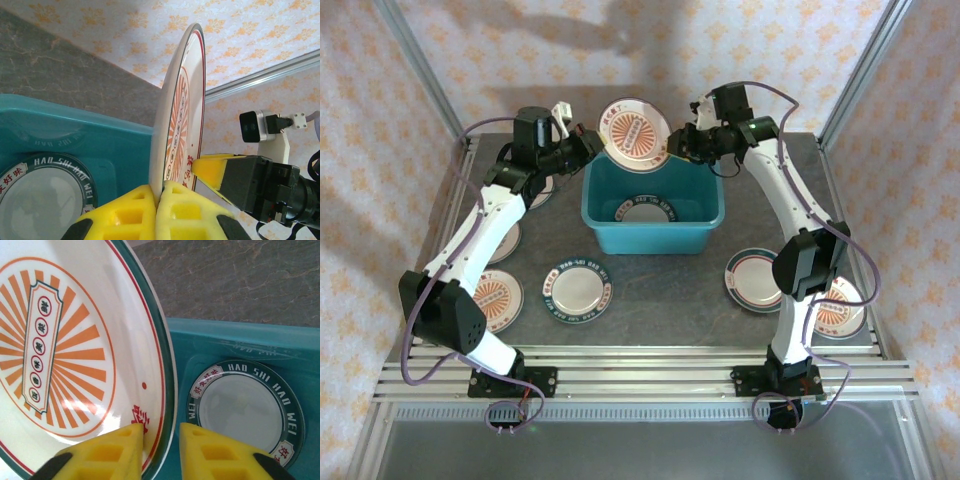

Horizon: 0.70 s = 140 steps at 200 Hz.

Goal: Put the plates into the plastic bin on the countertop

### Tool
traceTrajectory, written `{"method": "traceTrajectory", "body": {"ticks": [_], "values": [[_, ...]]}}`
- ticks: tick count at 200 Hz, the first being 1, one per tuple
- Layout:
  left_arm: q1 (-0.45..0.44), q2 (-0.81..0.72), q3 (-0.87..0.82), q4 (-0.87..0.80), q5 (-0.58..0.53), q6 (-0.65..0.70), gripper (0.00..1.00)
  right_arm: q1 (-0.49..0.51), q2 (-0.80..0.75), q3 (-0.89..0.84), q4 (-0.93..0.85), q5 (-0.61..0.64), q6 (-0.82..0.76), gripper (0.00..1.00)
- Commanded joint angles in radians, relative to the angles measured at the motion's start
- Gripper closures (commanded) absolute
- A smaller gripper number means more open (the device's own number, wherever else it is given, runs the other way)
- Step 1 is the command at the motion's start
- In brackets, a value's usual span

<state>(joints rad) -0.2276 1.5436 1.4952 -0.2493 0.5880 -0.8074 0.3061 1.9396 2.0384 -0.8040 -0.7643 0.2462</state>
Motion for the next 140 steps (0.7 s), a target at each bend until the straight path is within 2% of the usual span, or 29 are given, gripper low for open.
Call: {"method": "traceTrajectory", "body": {"ticks": [1, 42, 89, 140], "values": [[-0.007, 0.004, -0.003, 0.093, 0.037, -0.017, 1.0, 0.001, -0.02, -0.017, 0.053, 0.0, 0.018, 0.8], [-0.008, 0.012, -0.01, 0.112, 0.047, -0.033, 1.0, 0.001, -0.023, -0.038, 0.089, -0.011, 0.036, 0.8], [-0.009, 0.022, -0.019, 0.115, 0.049, -0.038, 1.0, 0.002, -0.036, -0.053, 0.12, -0.017, 0.047, 0.88], [-0.009, 0.037, -0.035, 0.126, 0.061, -0.044, 1.0, 0.001, -0.054, -0.07, 0.144, -0.02, 0.064, 0.91]]}}
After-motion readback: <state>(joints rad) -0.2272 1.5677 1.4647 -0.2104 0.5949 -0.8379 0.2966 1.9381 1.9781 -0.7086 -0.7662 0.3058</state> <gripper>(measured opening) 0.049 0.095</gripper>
